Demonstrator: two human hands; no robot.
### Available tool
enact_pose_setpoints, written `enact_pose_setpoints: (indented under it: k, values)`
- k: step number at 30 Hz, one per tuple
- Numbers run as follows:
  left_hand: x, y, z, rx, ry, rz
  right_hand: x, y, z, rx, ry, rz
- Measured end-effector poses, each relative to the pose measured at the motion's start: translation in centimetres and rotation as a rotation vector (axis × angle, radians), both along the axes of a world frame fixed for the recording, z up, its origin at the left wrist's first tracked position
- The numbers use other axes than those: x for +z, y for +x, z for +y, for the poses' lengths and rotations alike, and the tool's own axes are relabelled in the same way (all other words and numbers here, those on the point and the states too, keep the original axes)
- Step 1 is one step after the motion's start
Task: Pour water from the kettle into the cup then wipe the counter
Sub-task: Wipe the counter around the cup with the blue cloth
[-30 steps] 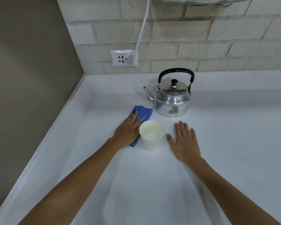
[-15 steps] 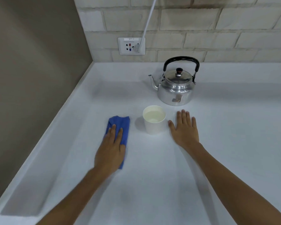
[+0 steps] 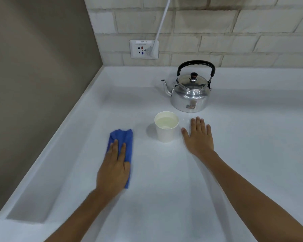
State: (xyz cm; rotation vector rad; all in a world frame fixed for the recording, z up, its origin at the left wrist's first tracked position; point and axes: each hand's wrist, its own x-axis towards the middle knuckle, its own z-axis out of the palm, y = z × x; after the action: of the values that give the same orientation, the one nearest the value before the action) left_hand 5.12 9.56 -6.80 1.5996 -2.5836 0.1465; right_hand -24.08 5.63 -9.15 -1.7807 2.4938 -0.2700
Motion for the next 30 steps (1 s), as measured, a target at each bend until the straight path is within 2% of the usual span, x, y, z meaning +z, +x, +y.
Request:
enact_pose_setpoints:
  k: [3, 8, 12, 15, 18, 21, 23, 25, 27, 28, 30]
  values:
    - [-0.9, -3.0, 4.4, -0.097, -0.009, -0.033, 0.0, 0.1, -0.1, -0.006, -0.001, 0.009]
    - [0.5, -3.2, 4.4, -0.096, 0.048, 0.123, -0.1, -0.1, 0.0, 0.007, -0.011, 0.000]
    - [0.8, -1.2, 3.6, -0.012, 0.082, 0.060, 0.0, 0.0, 0.0, 0.005, -0.005, -0.008]
    - [0.1, -2.8, 4.1, -0.060, 0.021, -0.021, 0.0, 0.1, -0.1, -0.005, -0.005, -0.003]
    - [-0.2, -5.3, 5.2, -0.106, 0.046, 0.015, 0.0, 0.2, -0.1, -0.009, -0.007, 0.001]
    - [0.3, -7.0, 5.8, -0.112, 0.127, 0.103, 0.4, 0.1, 0.0, 0.000, -0.002, -0.040]
    - [0.0, -7.0, 5.3, -0.141, 0.160, 0.226, 1.3, 0.2, 0.6, -0.014, -0.079, -0.140]
    - [0.2, -5.9, 4.0, -0.105, 0.322, 0.480, 2.4, 0.7, 2.3, -0.076, -0.315, -0.292]
    - [0.4, -4.3, 2.3, -0.033, 0.360, 0.668, 3.3, 2.5, 5.1, -0.089, -0.543, -0.412]
    - [0.4, -3.5, 1.3, -0.003, 0.324, 0.686, 3.7, 4.0, 6.6, -0.050, -0.579, -0.447]
    - [0.2, -2.0, -1.2, 0.032, 0.250, 0.603, 4.3, 7.6, 9.2, 0.106, -0.529, -0.457]
